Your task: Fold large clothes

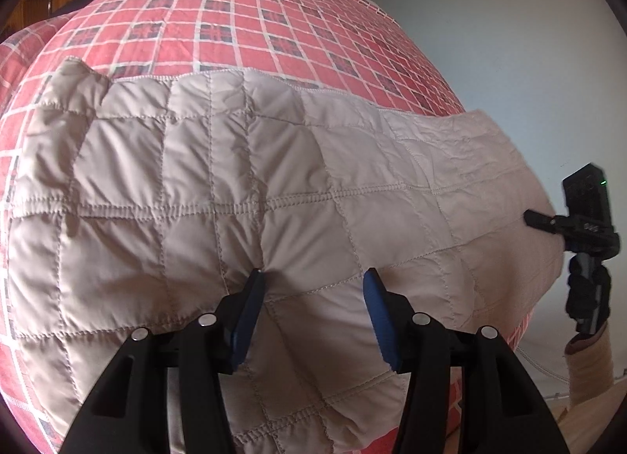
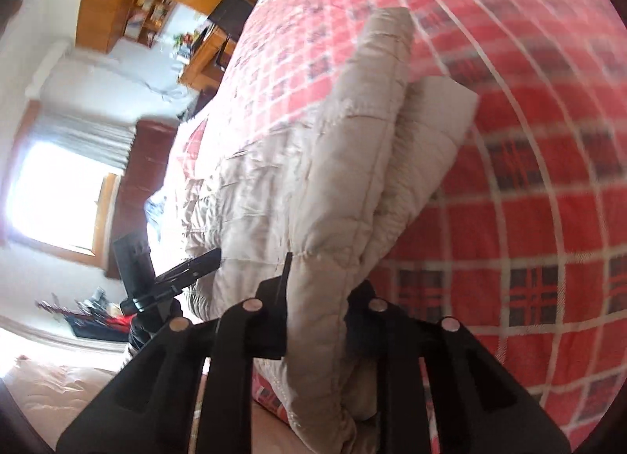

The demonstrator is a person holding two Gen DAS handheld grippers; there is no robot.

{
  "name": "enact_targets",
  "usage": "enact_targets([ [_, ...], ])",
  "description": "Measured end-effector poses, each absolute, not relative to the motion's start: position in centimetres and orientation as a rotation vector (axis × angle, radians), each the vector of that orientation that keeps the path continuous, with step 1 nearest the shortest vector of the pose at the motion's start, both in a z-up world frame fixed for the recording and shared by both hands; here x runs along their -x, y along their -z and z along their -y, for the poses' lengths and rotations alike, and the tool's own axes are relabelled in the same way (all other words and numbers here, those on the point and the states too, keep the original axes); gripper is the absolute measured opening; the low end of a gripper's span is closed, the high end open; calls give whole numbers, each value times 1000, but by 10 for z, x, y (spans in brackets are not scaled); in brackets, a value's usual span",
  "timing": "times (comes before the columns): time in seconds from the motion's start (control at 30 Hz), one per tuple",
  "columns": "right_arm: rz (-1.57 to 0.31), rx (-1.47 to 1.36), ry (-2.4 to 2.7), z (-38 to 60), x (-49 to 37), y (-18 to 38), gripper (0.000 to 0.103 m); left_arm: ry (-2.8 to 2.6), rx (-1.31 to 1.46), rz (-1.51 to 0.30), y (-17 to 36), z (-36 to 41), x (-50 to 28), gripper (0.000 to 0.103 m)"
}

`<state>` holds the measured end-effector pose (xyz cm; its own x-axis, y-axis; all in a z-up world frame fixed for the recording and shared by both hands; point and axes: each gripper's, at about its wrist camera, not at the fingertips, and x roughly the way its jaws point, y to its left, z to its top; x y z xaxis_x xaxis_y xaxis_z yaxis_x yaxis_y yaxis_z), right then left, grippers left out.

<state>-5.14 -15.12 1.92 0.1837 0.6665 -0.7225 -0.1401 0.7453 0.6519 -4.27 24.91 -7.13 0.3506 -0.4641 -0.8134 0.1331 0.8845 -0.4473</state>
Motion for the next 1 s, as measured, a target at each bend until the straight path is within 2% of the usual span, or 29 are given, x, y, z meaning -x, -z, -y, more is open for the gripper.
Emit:
enact_targets([
  [0.13, -1223, -326, -658, 94, 59, -72, 18, 411, 334, -1155, 70, -252, 44, 53],
  [0.33, -1242, -136, -704, 16, 60, -90, 20, 430, 376, -1156, 64, -263, 45, 53],
  [0.57, -1297, 5, -723, -55, 61, -68, 25, 473, 594, -1060, 26, -314, 50, 53],
  [0.73, -1342, 19, -738, -90, 57, -43, 35, 573, 759, -986, 5, -332, 47, 55],
  [0.83, -1366, 2, -751, -101, 54, -27, 42, 601, 783, -992, 7, -329, 37, 62],
  [1.0, -1373, -14, -768, -107, 55, -11, 51, 601, 773, -1050, 25, -314, 21, 62],
])
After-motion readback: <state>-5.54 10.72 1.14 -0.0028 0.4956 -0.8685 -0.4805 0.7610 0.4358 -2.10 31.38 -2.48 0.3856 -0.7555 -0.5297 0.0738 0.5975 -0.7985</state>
